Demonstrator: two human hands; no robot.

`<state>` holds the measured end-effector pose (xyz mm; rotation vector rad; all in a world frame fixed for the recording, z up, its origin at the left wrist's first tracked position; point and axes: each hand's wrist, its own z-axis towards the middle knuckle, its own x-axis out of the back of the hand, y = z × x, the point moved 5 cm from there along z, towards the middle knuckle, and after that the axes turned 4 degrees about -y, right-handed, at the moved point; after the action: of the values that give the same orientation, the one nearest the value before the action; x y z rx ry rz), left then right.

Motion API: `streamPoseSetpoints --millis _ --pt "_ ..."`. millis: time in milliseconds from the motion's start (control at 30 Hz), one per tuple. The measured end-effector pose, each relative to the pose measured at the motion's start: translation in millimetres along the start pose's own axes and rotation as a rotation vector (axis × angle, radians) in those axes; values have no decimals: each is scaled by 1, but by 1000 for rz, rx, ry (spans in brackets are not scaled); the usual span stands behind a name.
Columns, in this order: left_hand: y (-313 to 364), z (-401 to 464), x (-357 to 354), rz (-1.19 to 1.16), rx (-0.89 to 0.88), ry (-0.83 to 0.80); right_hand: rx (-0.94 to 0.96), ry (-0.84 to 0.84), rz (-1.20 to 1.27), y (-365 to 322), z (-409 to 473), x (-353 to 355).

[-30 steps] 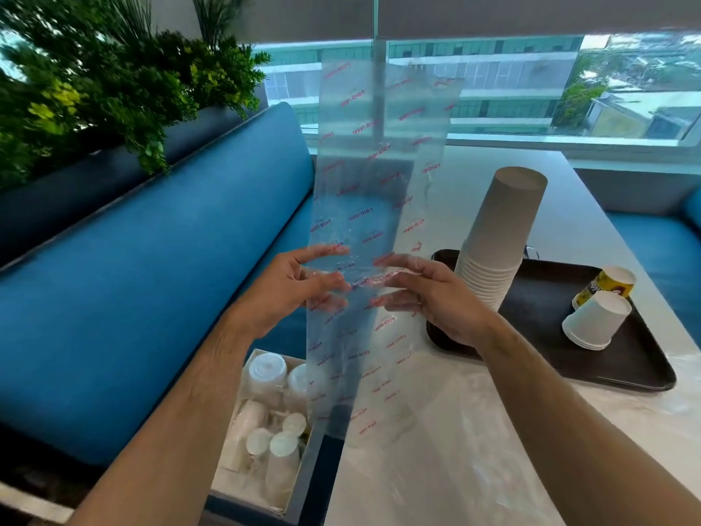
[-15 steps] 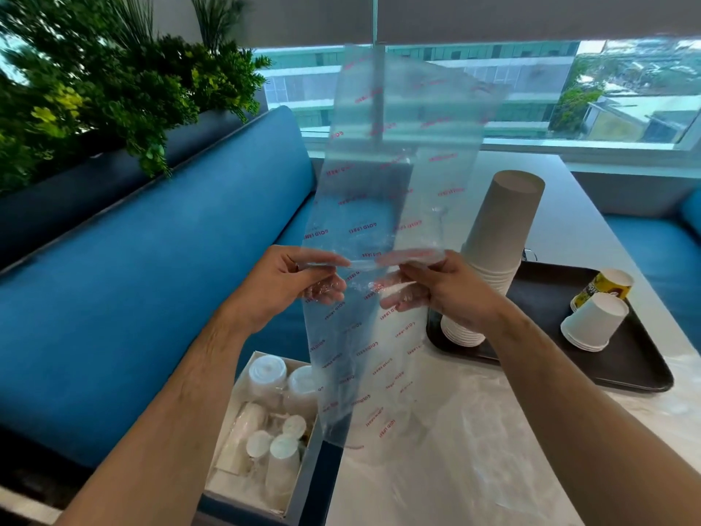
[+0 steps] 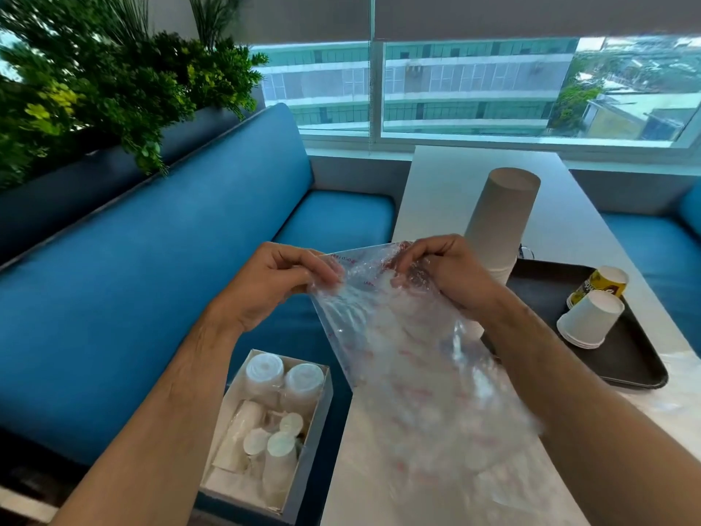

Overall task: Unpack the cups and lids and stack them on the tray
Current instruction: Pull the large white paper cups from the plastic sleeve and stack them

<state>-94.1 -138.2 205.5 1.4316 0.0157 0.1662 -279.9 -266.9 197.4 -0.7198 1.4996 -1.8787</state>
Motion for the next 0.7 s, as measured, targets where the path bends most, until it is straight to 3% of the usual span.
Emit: streamPoseSetpoints --millis 133,300,400,500,700 --pt "-9 -2 -16 -361 110 -46 -11 70 55 4 -1 10" --pt "-17 -5 -37 -122 29 26 -38 171 95 -2 -3 14" --pt "-22 -4 -33 -101 -4 146 -138 201 273 14 -9 16" --pt "-25 0 -28 -68 -4 273 -255 120 427 35 -19 6" --pt "-32 8 -17 -88 8 407 -169 -72 51 42 -56 -8"
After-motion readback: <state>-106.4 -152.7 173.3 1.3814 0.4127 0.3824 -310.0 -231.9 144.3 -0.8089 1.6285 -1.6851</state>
